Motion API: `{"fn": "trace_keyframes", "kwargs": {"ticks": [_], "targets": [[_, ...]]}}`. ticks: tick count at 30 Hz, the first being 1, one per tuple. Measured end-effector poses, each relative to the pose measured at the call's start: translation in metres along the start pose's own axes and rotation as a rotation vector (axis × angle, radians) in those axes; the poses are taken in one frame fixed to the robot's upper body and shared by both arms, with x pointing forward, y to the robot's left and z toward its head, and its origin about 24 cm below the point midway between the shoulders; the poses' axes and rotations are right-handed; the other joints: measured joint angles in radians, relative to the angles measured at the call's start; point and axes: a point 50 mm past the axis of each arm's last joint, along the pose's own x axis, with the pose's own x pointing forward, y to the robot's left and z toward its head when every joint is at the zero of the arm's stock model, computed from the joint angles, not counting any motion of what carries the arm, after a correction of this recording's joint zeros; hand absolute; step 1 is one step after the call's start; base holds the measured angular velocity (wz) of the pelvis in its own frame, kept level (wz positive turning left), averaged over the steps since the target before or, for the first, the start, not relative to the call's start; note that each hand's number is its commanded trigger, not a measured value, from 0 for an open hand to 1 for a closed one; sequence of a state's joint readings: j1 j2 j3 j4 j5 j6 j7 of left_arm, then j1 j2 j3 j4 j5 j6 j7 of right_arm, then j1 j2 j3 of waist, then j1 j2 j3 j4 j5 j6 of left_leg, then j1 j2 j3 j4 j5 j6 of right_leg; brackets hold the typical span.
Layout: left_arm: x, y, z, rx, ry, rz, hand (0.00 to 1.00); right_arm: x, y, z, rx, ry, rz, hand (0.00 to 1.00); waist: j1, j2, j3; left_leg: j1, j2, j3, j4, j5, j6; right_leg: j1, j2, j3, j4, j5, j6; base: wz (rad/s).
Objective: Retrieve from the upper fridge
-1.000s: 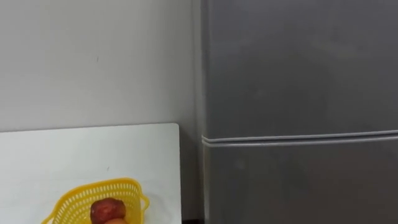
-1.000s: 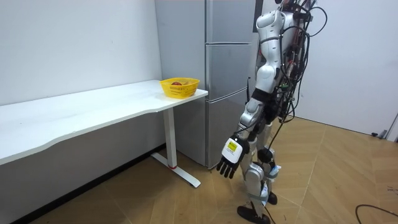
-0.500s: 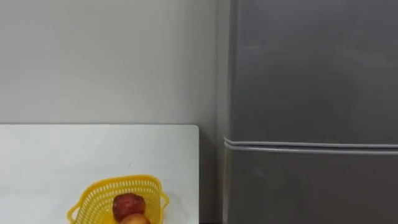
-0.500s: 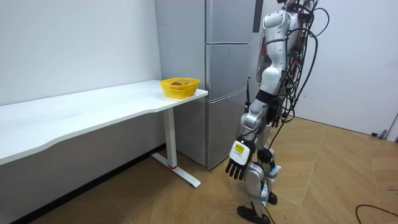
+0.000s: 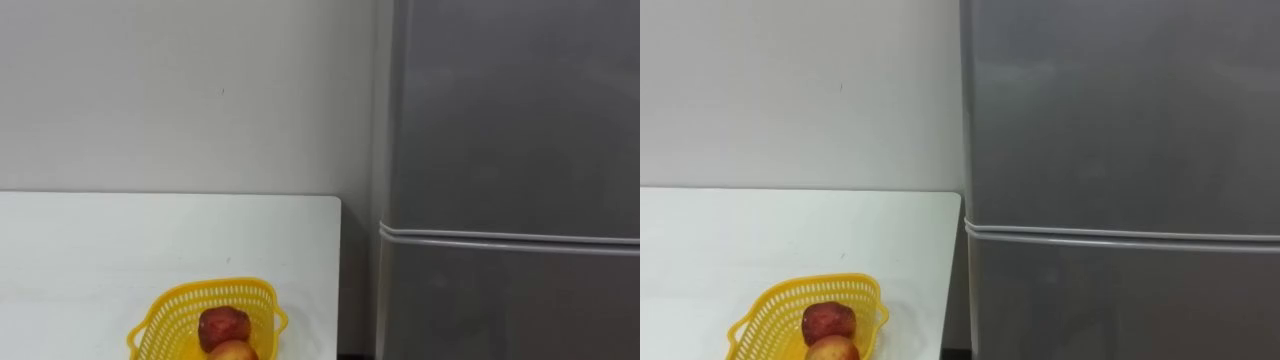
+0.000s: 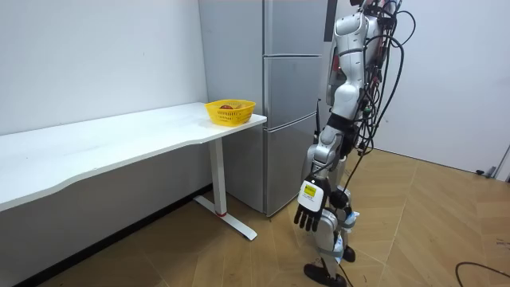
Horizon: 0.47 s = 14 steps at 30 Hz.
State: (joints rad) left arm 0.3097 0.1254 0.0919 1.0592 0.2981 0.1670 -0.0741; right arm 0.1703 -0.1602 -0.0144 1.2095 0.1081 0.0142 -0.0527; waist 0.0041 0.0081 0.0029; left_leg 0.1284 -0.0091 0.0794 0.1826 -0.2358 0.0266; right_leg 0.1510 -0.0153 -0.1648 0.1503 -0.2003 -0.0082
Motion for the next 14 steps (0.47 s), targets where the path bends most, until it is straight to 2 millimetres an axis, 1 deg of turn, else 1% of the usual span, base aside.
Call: {"fn": "trace_keyframes", "kwargs": {"ticks": [1, 7, 9, 12, 14], "targets": [[0.000, 0.000, 0.001, 0.014, 0.004, -0.002, 0.00, 0.000, 0.000, -0.002, -0.004, 0.008, 0.006, 0.00, -0.001, -0.003, 0.0014, 0.002, -0.002, -0.001, 0.002, 0.000, 0.000, 0.004, -0.002, 0.000, 0.000, -0.002, 0.001, 0.06], [0.000, 0.000, 0.000, 0.024, 0.026, -0.012, 0.00, -0.001, 0.000, -0.013, -0.007, 0.067, 0.029, 0.00, -0.001, -0.011, 0.0027, 0.012, -0.003, -0.004, 0.005, 0.000, 0.000, 0.007, -0.009, 0.000, 0.002, -0.012, 0.002, 0.04], [0.000, 0.000, 0.000, 0.025, 0.028, -0.013, 0.00, -0.001, 0.000, -0.016, -0.041, 0.080, 0.034, 0.00, -0.001, -0.013, 0.0025, 0.017, -0.003, -0.008, 0.005, 0.000, 0.000, 0.010, -0.009, 0.000, 0.004, -0.014, 0.002, 0.00], [0.000, -0.001, 0.002, 0.049, 0.026, -0.018, 0.00, -0.001, 0.000, -0.017, -0.086, 0.096, 0.038, 0.00, 0.000, -0.016, 0.0023, 0.021, -0.002, -0.007, 0.005, 0.000, 0.000, 0.011, -0.009, 0.004, 0.006, -0.014, 0.002, -0.01], [0.000, -0.003, 0.003, 0.081, 0.025, -0.025, 0.00, -0.001, 0.000, -0.018, -0.089, 0.109, 0.046, 0.00, 0.001, -0.018, 0.0029, 0.023, -0.002, 0.000, 0.005, 0.000, 0.000, 0.009, -0.007, 0.015, 0.008, -0.014, 0.002, -0.09]]}}
